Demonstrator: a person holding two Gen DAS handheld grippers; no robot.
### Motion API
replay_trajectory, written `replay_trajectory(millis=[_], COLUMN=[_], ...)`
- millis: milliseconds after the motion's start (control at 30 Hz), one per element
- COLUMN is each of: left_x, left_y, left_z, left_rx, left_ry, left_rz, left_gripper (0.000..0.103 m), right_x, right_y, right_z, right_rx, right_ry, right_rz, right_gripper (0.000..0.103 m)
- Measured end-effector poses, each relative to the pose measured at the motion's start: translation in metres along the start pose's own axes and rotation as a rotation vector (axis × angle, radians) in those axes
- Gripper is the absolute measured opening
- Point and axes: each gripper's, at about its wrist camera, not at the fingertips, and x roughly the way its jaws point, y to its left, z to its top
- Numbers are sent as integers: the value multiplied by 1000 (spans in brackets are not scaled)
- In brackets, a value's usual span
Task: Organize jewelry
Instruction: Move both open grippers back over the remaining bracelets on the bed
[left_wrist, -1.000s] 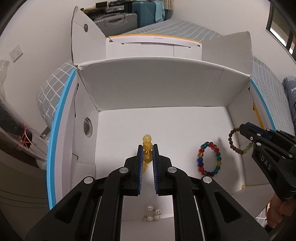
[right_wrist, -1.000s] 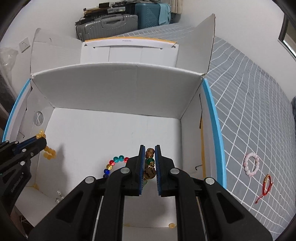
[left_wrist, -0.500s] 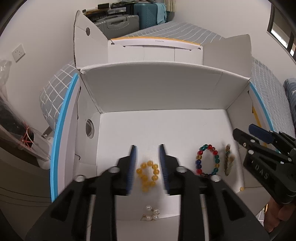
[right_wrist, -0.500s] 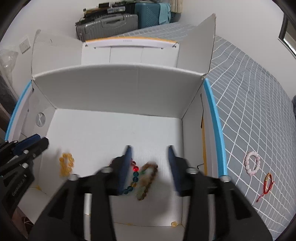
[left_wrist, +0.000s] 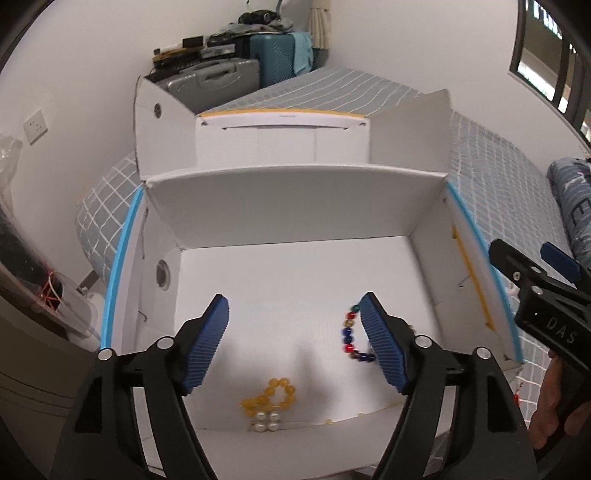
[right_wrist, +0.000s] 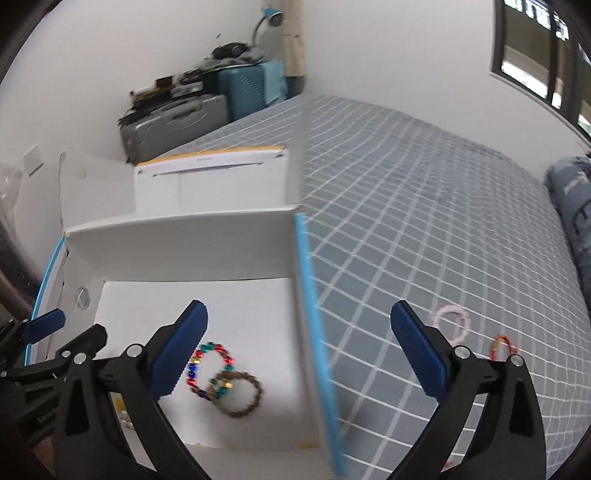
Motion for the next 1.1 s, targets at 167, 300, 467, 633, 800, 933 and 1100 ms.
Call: replay_trajectory(millis=[167,300,467,633,800,933,1100], left_x=[-12,-19,-33,-46,-56,-58,-52], left_y=[-23,-48,-89,-128,-166,-199,-236], left_z=[-2,-7,-21,-39,-57,-73,-97], left_rx=[31,73,141,215,279,337,409], left_ry=[-30,-45,-62,-66,-67,-52,-15], left_rz=[-41,-78,-133,-186,-233,-263,-283], left_gripper=[89,95,97,97,97,97,97], right_x=[-26,-50,-73,-93,-105,-113,-117], right_y=[-39,-73,-112,-156,-205,-233,-262], right_z=[-12,-27,-50,-84,-128,-157,-194], right_rx=[36,77,115,176,266,311,371], right_ry=[-18,-23,-16,6,56,91,153], right_rz=[-50,-92,-151,-238,-288,-320,-319], right_gripper=[95,95,95,95,95,95,95])
